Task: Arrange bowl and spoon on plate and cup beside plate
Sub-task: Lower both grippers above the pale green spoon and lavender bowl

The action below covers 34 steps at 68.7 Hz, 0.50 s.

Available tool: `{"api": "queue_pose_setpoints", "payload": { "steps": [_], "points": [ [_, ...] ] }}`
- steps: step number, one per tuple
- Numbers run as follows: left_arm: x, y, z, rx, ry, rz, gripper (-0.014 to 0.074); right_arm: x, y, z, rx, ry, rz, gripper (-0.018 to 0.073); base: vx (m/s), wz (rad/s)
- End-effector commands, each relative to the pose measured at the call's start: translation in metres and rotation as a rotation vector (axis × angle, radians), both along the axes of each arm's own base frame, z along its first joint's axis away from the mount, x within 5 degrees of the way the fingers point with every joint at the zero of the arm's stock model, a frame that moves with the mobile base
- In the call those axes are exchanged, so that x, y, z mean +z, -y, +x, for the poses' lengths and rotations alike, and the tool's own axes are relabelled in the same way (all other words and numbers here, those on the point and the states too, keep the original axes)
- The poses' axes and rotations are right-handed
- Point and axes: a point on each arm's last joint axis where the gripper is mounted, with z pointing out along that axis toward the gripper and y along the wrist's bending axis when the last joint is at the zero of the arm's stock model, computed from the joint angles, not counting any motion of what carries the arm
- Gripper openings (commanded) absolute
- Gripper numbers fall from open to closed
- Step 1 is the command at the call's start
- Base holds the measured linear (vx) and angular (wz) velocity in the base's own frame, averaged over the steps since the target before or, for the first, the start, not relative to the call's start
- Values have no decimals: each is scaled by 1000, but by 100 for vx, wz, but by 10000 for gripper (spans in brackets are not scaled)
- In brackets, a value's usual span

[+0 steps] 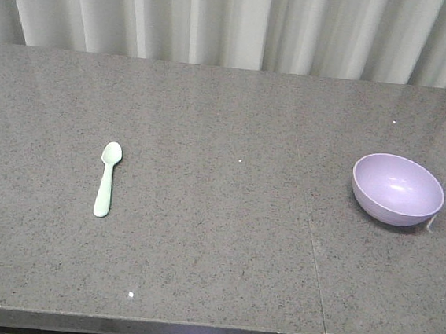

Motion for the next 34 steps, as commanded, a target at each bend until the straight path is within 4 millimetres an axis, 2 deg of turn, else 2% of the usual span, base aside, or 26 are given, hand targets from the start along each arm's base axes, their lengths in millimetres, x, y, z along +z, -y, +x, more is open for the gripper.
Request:
{"api": "queue_pose_setpoints", "payload": {
  "steps": [1, 34],
  "points": [
    [14, 0, -3, -9, 109, -15, -6, 3, 0, -1, -6, 71, -8, -11, 0, 0],
    [14, 0, -3, -9, 109, -15, -6, 3, 0, -1, -6, 71, -8, -11, 0, 0]
  ]
}}
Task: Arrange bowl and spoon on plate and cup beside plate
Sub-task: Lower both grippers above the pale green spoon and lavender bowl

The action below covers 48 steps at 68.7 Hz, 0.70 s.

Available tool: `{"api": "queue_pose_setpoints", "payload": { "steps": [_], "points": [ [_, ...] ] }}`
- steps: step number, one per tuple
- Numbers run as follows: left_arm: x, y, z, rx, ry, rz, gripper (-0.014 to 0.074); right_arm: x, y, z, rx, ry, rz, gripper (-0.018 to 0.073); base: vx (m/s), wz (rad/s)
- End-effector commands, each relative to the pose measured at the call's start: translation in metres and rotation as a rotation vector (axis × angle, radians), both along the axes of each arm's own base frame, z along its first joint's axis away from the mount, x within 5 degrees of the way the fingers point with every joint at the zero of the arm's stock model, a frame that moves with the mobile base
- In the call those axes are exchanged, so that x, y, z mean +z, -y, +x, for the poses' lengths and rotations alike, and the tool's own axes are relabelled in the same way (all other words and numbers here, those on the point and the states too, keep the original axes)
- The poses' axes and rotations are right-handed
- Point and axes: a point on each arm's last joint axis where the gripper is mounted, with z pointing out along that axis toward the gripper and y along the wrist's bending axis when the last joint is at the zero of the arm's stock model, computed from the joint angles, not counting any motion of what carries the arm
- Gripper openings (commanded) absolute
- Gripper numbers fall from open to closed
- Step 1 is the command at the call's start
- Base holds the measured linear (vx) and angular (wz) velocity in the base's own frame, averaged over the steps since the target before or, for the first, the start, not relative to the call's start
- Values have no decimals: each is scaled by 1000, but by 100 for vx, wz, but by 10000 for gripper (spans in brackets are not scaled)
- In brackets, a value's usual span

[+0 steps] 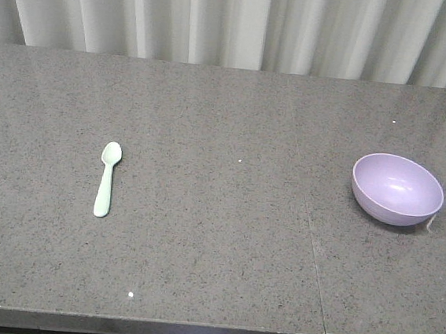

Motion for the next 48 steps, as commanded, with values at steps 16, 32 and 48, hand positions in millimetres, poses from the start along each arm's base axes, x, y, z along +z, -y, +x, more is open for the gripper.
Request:
{"api": "queue_pose_setpoints", "payload": {
  "steps": [16, 32, 48],
  "points": [
    [14, 0, -3, -9, 109, -15, -6, 3, 0, -1, -6, 71, -9, -11, 0, 0],
    [18, 0, -4, -10, 126, -16, -6, 5, 0, -2, -6, 78, -11, -11, 0, 0],
    [58, -1, -13, -6, 165, -19, -6, 37, 0, -3, -8, 80, -10, -11, 0, 0]
  ]
}}
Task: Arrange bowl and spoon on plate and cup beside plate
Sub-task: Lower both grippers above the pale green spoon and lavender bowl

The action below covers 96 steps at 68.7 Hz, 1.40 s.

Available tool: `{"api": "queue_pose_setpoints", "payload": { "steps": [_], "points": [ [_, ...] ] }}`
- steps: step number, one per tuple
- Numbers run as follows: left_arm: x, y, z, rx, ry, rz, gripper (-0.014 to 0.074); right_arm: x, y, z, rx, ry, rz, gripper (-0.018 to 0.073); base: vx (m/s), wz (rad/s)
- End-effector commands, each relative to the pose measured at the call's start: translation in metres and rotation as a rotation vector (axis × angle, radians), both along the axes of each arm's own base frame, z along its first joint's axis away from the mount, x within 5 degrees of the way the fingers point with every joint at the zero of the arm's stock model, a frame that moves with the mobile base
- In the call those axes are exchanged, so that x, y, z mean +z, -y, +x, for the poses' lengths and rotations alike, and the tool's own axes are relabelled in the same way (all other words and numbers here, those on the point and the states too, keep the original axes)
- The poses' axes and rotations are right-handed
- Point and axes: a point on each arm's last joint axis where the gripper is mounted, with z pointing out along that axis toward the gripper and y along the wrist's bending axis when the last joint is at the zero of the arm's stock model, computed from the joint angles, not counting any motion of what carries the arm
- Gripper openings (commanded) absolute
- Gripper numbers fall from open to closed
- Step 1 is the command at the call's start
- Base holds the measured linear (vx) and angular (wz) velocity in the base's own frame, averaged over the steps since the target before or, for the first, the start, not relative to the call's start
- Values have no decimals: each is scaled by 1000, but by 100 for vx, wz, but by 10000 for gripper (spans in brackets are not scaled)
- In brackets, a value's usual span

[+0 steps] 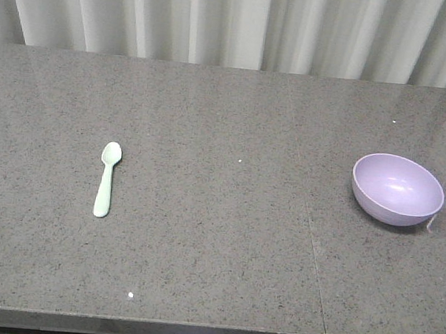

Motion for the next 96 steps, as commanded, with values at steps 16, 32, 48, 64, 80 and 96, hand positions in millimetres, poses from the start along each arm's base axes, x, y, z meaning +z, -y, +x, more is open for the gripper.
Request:
{"api": "queue_pose_setpoints", "payload": {
  "steps": [16, 32, 48, 64, 80, 96],
  "points": [
    [105, -1, 0, 3, -58, -8, -6, 98, 1, 11, -16, -98, -23, -11, 0, 0],
    [184, 1, 43, 15, -311, 3, -6, 159, 2, 44, -34, -420, -42, -11, 0, 0],
    [219, 4, 91, 28, -597, 8, -6, 186, 5, 82, -63, -693, -70, -11, 0, 0],
    [204, 6, 131, 37, -865, 24, -6, 178, 4, 106, -58, -854, -63, -11, 0, 0],
    [197, 7, 142, 38, -906, 27, -6, 177, 4, 107, -56, -854, -61, -11, 0, 0],
    [197, 7, 143, 37, -899, 27, -3, 177, 4, 107, -56, -858, -61, -3, 0, 0]
  ]
}}
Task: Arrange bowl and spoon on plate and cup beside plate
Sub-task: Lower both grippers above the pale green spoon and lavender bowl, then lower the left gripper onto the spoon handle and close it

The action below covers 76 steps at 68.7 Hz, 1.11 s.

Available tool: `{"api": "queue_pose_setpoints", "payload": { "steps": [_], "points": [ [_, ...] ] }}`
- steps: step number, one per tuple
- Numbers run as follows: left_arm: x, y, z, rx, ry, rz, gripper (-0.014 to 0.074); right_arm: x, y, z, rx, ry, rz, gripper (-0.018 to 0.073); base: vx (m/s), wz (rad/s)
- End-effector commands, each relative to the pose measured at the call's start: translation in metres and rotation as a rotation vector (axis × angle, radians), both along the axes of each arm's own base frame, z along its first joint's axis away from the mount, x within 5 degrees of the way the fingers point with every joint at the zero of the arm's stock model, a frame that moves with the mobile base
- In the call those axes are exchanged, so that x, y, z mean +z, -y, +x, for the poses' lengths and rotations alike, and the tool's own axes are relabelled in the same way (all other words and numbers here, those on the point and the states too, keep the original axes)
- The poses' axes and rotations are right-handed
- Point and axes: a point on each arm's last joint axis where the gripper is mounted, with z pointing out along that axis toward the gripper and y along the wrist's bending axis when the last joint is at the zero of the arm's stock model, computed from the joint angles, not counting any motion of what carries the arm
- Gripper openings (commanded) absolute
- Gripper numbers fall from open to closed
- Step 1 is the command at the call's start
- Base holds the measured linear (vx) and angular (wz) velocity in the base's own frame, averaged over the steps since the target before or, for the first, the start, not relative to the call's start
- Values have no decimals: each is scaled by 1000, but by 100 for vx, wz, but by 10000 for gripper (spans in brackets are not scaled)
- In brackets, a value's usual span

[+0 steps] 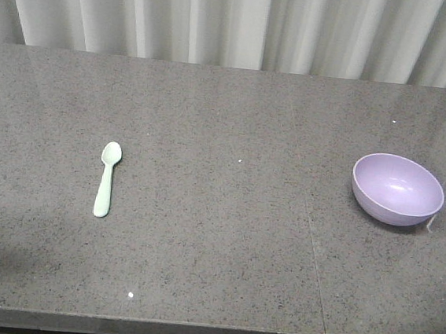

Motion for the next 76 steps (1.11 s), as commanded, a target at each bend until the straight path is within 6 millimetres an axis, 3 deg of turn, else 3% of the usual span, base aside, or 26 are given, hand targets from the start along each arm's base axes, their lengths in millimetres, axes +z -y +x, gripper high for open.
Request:
{"api": "queue_pose_setpoints", "payload": {
  "steps": [1, 13, 31, 42, 61, 76],
  "points": [
    [15, 2, 0, -4, 94, -16, -1, 13, 1, 1, 0, 84, -9, -1, 0, 0],
    [14, 2, -1, -4, 84, -15, 79, 13, 1, 1, 0, 80, -10, 94, 0, 0],
    [14, 1, 0, -4, 93, -13, 456, 13, 1, 1, 0, 80, -11, 424, 0, 0],
    [15, 1, 0, -4, 96, -13, 596, 13, 1, 1, 0, 81, -11, 536, 0, 0],
    [13, 8, 4, -32, 89, -76, 568, 13, 1, 2, 0, 88, -11, 542, 0, 0],
    [-10, 32, 35, -109, -14, -104, 565, 13, 1, 2, 1, 91, -10, 542, 0, 0]
  ]
}}
